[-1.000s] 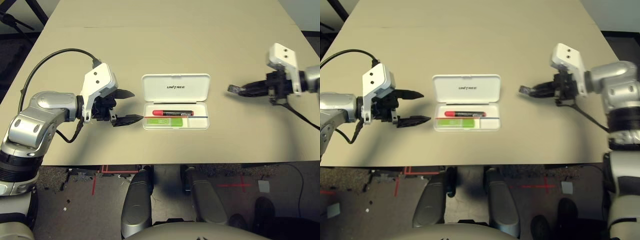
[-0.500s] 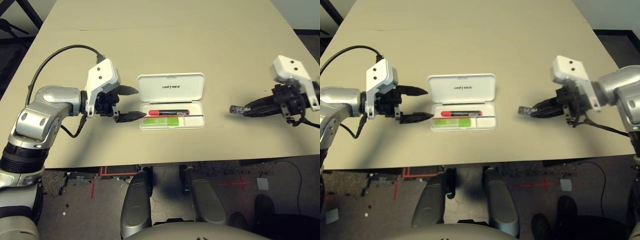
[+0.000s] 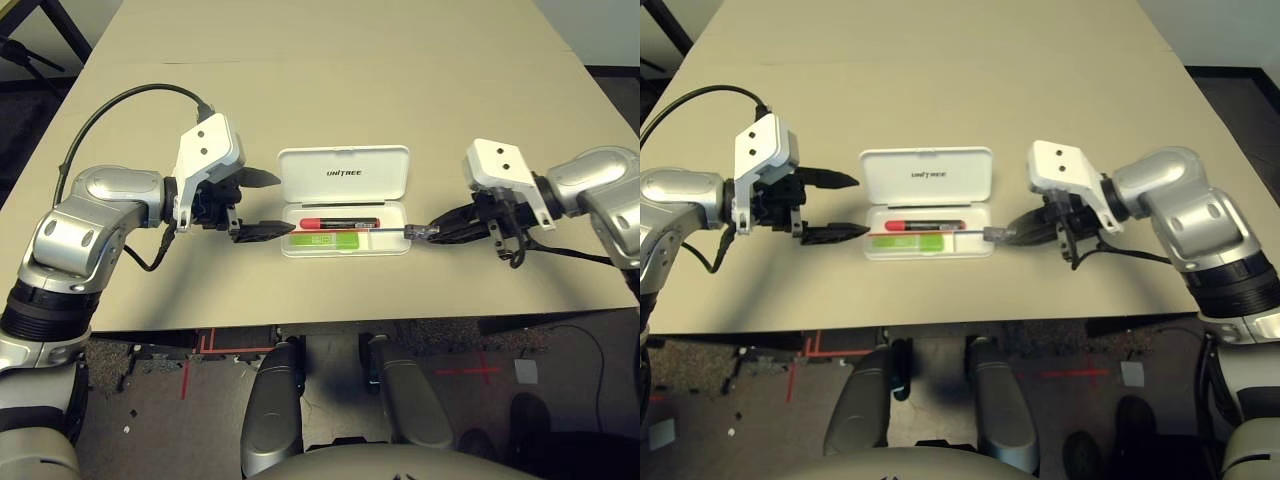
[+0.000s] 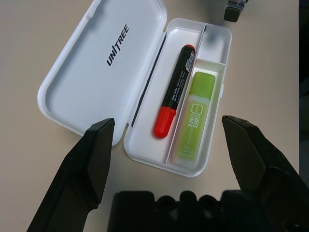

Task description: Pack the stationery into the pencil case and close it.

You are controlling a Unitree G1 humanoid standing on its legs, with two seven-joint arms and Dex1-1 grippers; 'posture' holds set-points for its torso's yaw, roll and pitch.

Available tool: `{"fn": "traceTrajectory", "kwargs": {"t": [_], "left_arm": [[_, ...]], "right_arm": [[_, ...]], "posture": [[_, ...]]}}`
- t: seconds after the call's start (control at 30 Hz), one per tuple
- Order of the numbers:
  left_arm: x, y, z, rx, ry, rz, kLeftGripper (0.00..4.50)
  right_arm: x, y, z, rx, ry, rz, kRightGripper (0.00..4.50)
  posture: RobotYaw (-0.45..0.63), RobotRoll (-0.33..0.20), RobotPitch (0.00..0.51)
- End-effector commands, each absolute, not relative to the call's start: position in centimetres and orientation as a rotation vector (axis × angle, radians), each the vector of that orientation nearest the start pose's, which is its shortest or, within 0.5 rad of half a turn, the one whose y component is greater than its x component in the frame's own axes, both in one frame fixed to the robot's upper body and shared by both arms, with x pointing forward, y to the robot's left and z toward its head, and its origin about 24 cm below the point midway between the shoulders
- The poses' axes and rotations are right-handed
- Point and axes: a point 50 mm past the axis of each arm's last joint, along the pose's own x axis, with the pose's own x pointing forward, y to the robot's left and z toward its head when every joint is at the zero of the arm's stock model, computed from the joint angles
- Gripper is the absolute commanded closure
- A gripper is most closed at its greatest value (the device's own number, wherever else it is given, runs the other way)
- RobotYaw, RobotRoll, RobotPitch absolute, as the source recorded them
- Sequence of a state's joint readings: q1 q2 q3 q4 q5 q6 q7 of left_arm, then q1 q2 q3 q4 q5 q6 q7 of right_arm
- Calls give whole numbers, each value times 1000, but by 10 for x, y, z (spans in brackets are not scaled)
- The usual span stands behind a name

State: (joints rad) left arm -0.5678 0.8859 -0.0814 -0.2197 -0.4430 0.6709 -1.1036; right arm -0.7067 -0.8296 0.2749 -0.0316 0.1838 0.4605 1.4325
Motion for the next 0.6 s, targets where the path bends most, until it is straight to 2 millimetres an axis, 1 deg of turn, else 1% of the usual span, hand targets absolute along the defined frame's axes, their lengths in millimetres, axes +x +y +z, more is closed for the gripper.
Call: {"fn": "traceTrajectory", "kwargs": {"t": [0.03,0.23,0.6], "left_arm": [[277,193,207,495,267,-1137,0],[277,193,207,495,266,-1134,0],[278,193,206,497,262,-1136,0]], "right_arm": [[300,-166,188,-769,366,1428,4252],[305,-159,182,-795,343,1434,4252],[303,-158,173,-798,346,1456,4252]], "posture": [[47,0,219],[51,0,217],[47,0,209]]}}
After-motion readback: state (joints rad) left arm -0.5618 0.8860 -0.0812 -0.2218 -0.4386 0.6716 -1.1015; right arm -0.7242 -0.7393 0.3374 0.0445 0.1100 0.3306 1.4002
